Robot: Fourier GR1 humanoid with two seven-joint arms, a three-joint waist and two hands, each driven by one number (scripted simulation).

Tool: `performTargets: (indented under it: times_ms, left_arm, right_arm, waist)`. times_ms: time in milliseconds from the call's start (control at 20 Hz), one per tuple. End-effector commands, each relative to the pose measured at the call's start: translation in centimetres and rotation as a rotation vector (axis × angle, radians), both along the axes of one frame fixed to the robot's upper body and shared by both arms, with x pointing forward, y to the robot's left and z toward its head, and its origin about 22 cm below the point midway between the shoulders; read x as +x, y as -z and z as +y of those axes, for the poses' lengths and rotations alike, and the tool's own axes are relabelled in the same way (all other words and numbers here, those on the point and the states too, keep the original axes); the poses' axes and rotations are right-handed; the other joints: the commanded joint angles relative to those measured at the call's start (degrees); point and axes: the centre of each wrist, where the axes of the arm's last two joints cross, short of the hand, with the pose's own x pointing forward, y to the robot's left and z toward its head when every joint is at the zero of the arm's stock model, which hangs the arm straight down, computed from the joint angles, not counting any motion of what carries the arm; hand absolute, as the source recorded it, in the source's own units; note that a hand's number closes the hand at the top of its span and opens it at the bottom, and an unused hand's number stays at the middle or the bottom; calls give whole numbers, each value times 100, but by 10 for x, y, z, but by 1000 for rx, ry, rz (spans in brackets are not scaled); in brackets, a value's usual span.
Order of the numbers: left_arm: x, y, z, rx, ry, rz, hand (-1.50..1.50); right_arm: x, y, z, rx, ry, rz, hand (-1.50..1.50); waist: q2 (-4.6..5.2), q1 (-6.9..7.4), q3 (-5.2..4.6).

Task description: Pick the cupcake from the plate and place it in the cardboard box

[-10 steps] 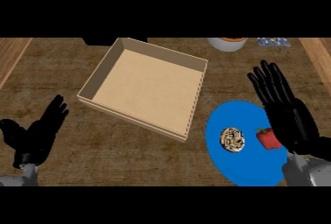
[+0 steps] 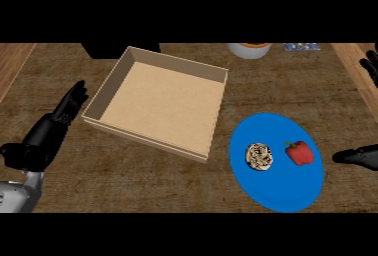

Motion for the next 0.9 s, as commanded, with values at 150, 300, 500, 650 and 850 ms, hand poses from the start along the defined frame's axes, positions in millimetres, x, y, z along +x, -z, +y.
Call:
performTargets:
  times_ms: [150,300,500,650,850]
  left_arm:
    - [4,-6,-19,42,116,-68,0]
    - [9,-9,-30,55,127,-79,0]
    - [11,11,3,66,118,-76,0]
    - [11,-3,-22,60,126,-89,0]
    - [15,9,-23,52,105,-51,0]
  right_arm:
    - [-14,26,-59,-315,-50,-92,-150]
    - [-13,21,-40,-443,-132,-153,-150]
    - [-7,-3,-36,-604,-136,-118,-150]
    - [-13,-13,-19,-811,-180,-46,-150]
    - [-29,-17,13,-995,-248,19,-150]
  waist:
    - [39,167,25]
    - [17,161,17]
    - [25,180,4]
    - [2,203,4]
    - [1,114,-1]
